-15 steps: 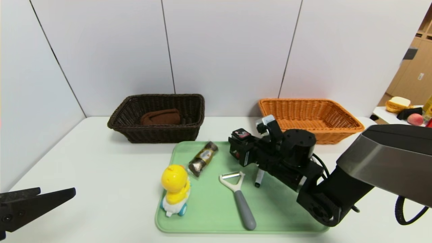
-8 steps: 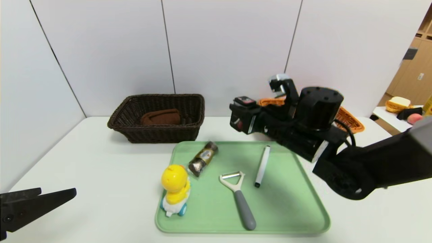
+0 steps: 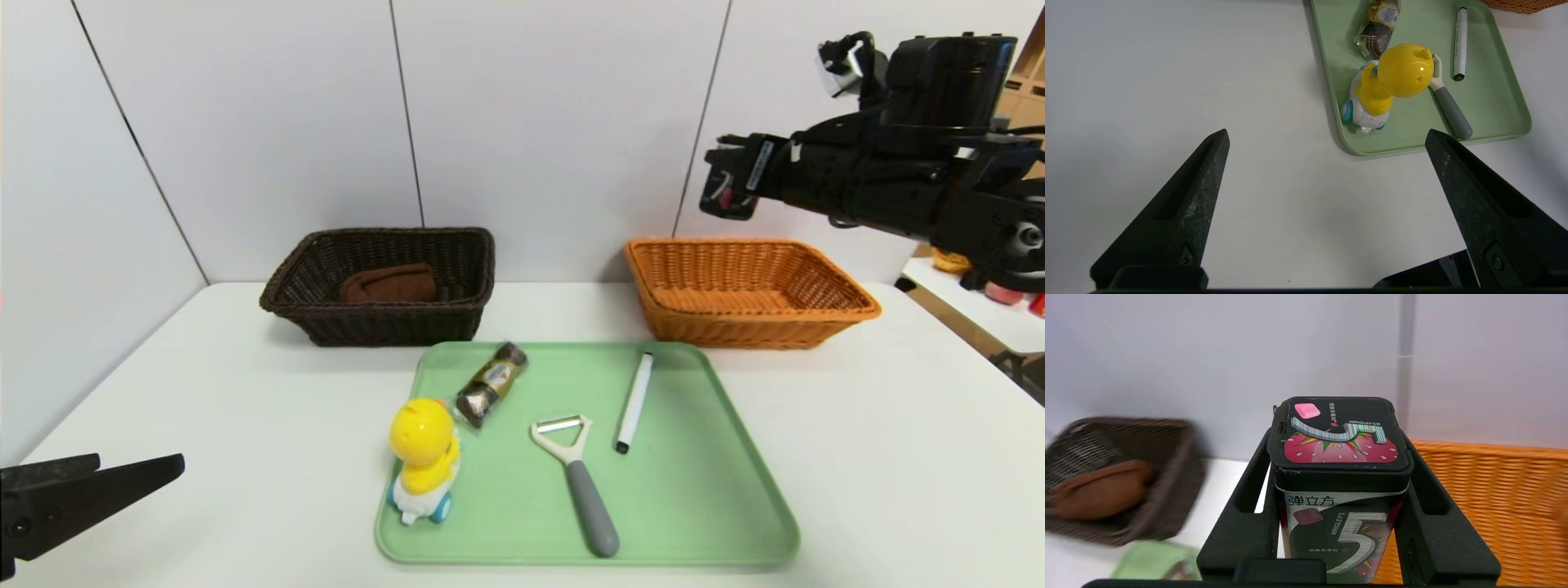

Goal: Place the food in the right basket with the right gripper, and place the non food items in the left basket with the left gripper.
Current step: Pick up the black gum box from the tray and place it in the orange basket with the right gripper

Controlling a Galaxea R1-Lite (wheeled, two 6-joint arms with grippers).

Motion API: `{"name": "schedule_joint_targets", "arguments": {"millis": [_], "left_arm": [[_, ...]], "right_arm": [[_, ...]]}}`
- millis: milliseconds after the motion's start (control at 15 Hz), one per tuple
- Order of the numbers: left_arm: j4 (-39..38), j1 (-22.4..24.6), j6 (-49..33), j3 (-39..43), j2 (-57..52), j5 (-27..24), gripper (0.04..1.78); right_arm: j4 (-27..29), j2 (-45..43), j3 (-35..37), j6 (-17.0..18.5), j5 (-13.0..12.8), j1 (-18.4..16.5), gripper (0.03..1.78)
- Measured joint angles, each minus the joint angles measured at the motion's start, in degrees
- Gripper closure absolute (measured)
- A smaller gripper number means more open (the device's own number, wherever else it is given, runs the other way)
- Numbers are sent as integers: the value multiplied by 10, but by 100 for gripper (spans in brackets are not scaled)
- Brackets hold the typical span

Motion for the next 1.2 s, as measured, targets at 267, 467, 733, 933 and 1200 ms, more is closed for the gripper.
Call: {"name": "schedule_joint_targets", "arguments": {"millis": [267,467,733,933,1200], "left_arm": [[0,0,0,-1,0,0,13],[0,0,0,-2,0,0,13],[0,0,-1,-2,-1,0,13],[0,0,-1,0,-2,0,13],[0,0,-5,1,-3,0,13]], "right_arm": [[-6,29,40,-12,34,-100,105],[-67,66,59,-17,45,-135,105],[-169,132,73,-29,46,-153,105],[-200,168,73,-31,46,-155,105],[-247,206,71,-39,42,-155,105]]}}
